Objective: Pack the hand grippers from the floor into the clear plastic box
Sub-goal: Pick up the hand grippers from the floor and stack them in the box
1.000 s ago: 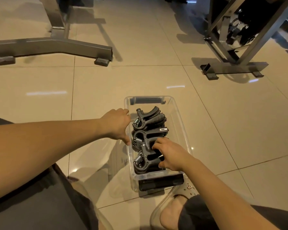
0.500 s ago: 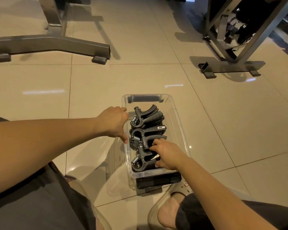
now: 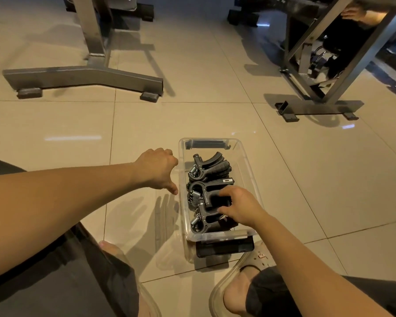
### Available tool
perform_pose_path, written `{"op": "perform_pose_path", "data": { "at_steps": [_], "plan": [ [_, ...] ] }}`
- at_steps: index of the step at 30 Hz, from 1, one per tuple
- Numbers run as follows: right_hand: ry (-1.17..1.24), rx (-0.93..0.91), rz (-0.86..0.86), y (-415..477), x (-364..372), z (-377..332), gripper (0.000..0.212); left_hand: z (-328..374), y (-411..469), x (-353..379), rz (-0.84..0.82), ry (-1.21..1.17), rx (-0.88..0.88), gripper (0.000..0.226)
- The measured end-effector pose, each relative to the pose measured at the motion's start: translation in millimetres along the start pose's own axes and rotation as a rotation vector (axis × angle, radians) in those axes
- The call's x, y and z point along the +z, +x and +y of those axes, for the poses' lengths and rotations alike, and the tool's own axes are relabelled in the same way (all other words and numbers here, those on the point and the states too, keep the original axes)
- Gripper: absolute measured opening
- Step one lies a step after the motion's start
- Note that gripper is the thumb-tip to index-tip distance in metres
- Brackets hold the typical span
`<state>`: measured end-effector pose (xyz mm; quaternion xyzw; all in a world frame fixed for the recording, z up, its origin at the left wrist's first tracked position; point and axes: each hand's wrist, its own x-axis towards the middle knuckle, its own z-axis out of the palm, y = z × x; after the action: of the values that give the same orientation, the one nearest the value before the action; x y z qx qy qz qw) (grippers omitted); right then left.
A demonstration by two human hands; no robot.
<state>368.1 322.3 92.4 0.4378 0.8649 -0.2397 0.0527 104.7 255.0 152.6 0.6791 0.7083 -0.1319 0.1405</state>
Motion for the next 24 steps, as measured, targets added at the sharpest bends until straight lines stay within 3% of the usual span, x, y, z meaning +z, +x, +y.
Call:
{"op": "perform_pose_path", "data": {
  "at_steps": [4, 8, 15, 24],
  "plan": [
    [0.339, 0.032, 0.249, 5.1, -35.0, -37.2, 0.037, 1.4, -32.2, -23.6, 0.082, -0.053, -0.036, 0.089],
    [0.471, -0.095, 0.338, 3.0, -69.7, -106.4, 0.031, -4.6, -88.5, -43.4, 0.201, -0.124, -0.098, 0.086],
    [0.396, -0.387, 0.147, -13.2, -74.3, -259.2, 0.034, -63.8, -225.7, -71.4, 0.24, -0.178, -0.337, 0.071],
    [0.132, -0.72, -0.067, -53.5, -19.4, -480.7, 0.034, -196.1, -418.8, -39.4, 0.319, -0.242, -0.637, 0.063]
  ]
}}
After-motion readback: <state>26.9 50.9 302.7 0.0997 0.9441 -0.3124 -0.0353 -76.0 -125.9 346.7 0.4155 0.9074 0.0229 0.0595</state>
